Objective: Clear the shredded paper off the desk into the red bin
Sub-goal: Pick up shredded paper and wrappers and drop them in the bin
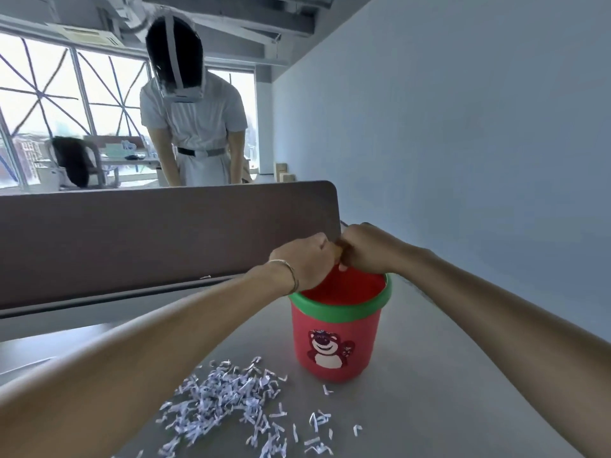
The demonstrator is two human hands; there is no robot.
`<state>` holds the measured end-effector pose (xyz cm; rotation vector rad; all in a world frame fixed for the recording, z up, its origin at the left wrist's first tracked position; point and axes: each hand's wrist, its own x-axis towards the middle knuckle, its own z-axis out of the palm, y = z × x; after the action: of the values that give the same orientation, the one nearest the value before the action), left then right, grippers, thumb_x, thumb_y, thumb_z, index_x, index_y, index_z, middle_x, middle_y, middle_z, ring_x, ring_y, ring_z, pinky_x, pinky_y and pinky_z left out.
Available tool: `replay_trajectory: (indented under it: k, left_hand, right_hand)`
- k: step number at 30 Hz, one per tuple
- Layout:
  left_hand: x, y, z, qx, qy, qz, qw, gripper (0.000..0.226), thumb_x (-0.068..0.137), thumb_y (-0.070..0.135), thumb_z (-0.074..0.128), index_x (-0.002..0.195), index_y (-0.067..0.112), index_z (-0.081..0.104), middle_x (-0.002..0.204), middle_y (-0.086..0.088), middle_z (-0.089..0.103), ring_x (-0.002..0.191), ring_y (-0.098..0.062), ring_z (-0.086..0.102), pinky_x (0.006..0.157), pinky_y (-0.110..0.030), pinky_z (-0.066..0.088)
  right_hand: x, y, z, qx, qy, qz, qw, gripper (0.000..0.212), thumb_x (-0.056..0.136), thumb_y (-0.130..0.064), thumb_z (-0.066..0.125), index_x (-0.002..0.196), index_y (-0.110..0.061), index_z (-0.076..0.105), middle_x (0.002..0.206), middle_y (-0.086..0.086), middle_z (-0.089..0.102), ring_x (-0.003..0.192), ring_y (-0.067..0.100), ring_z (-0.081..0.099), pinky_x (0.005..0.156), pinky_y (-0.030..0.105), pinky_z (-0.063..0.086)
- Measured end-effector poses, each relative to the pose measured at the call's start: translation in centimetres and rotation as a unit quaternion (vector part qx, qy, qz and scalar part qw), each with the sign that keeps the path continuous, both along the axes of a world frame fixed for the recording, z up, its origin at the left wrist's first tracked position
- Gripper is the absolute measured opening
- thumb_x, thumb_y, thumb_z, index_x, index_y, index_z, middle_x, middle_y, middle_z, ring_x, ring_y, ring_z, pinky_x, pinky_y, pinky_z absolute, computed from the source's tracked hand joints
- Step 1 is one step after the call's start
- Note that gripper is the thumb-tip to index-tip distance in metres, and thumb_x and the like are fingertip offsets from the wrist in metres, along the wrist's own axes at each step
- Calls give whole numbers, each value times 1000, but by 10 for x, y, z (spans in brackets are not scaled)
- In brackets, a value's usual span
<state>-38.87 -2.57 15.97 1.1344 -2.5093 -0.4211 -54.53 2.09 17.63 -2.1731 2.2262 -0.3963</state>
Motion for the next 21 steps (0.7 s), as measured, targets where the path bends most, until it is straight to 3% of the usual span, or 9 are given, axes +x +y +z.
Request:
replay_trajectory:
  k: [4, 8, 11, 16, 21]
  left_hand:
    - [-14, -9, -2, 35, -66, -30, 997, 22, 87, 32, 51, 107, 27, 61, 98, -1, 71, 93, -24, 67, 87, -42, 55]
    - [-12, -7, -9, -22, -123, -37, 991, 39, 89, 33, 58, 128, 27, 61, 120, -2, 68, 107, -25, 64, 93, -39, 53]
    - [-2, 4, -8, -58, -146, -50, 986, 43, 94, 38, 55, 136, 27, 58, 127, -3, 64, 116, -26, 61, 97, -39, 50]
    - [43, 43, 2, -113, -100, -45, 988, 38, 95, 32, 53, 132, 26, 59, 125, -3, 58, 114, -24, 59, 97, -36, 48]
    - [100, 89, -15, -117, -41, 5, 992, 36, 89, 27, 53, 122, 30, 66, 116, 1, 62, 107, -23, 62, 95, -38, 50]
  right_hand:
    - [-8, 12, 6, -21, -2, -6, 1000, 26, 80, -14, 59, 86, -27, 81, 87, -5, 76, 84, 18, 68, 79, 42, 58]
    - [2, 28, -1, 1, 34, -13, 999, 27, 83, -12, 54, 87, -22, 79, 87, 3, 75, 81, 23, 68, 77, 45, 59]
    - [13, 42, -8, 0, 72, -17, 997, 31, 80, -24, 46, 87, -24, 77, 90, 3, 74, 84, 27, 69, 78, 44, 59]
    - [31, 69, -14, -83, 27, -11, 996, 27, 83, -19, 54, 90, -34, 75, 99, -5, 72, 94, 22, 66, 84, 42, 57]
    - [64, 100, -20, -189, -7, 51, 981, 29, 83, -7, 58, 97, -21, 80, 103, -1, 75, 100, 22, 64, 88, 38, 53]
